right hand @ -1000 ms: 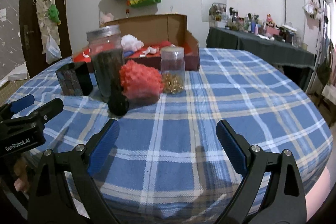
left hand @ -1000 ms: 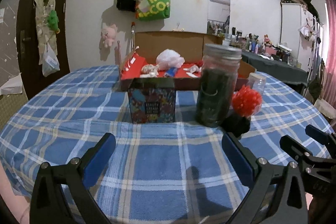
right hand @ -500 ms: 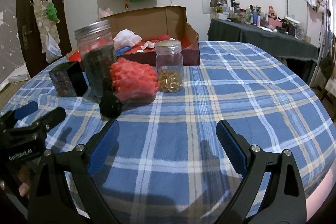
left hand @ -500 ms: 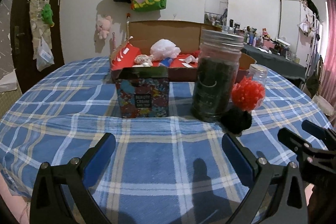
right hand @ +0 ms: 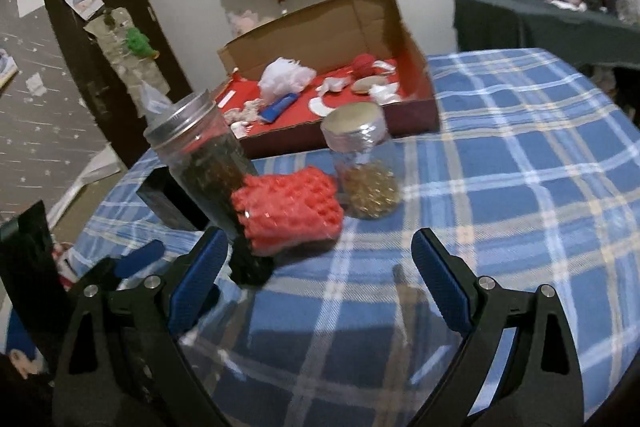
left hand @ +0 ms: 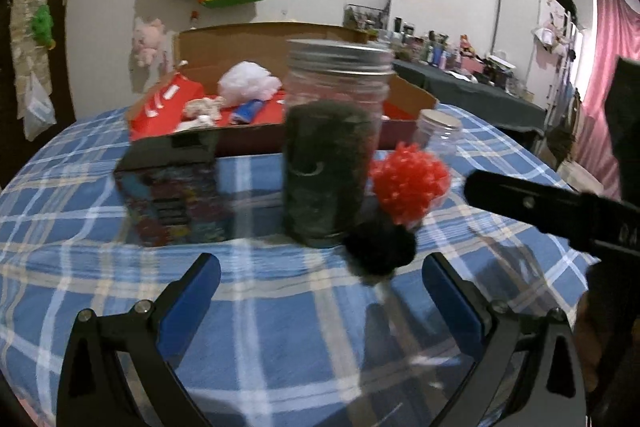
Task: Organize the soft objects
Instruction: 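Grasp the red mesh bag with the right tool while the left tool reaches the black fluffy ball, then lift the red mesh bag with the right tool while the left tool grasps the black fluffy ball, then carry the mesh bag with the right tool while the left tool carries the black ball into the box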
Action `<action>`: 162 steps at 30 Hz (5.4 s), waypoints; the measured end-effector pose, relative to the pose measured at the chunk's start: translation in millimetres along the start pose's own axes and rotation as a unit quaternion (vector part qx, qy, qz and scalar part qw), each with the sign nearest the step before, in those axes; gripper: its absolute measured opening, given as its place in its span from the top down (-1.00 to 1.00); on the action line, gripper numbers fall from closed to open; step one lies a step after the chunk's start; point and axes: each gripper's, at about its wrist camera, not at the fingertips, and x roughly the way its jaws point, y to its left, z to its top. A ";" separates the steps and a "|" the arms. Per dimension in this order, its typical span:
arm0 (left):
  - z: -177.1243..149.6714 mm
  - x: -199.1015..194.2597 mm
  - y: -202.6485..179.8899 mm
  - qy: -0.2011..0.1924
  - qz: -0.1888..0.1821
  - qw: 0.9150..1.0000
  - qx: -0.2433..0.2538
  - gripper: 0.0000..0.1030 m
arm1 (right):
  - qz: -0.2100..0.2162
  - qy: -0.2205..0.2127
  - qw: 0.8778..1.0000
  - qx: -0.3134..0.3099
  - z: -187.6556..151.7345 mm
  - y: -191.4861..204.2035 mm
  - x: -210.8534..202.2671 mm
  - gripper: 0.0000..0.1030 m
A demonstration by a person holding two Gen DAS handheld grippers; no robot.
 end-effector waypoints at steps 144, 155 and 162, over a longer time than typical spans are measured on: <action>89.3 -37.6 75.6 -0.046 -0.012 0.999 0.003 0.36 | -0.036 -0.118 0.991 -0.061 49.1 34.3 -25.7 0.05; 111.8 4.6 87.9 0.006 -0.033 0.999 0.021 0.36 | -0.023 -0.073 0.995 -0.064 84.1 19.0 2.3 0.05; 135.2 37.7 89.3 0.057 -0.078 0.994 0.050 0.36 | 0.008 -0.016 0.996 -0.084 113.9 14.1 31.2 0.02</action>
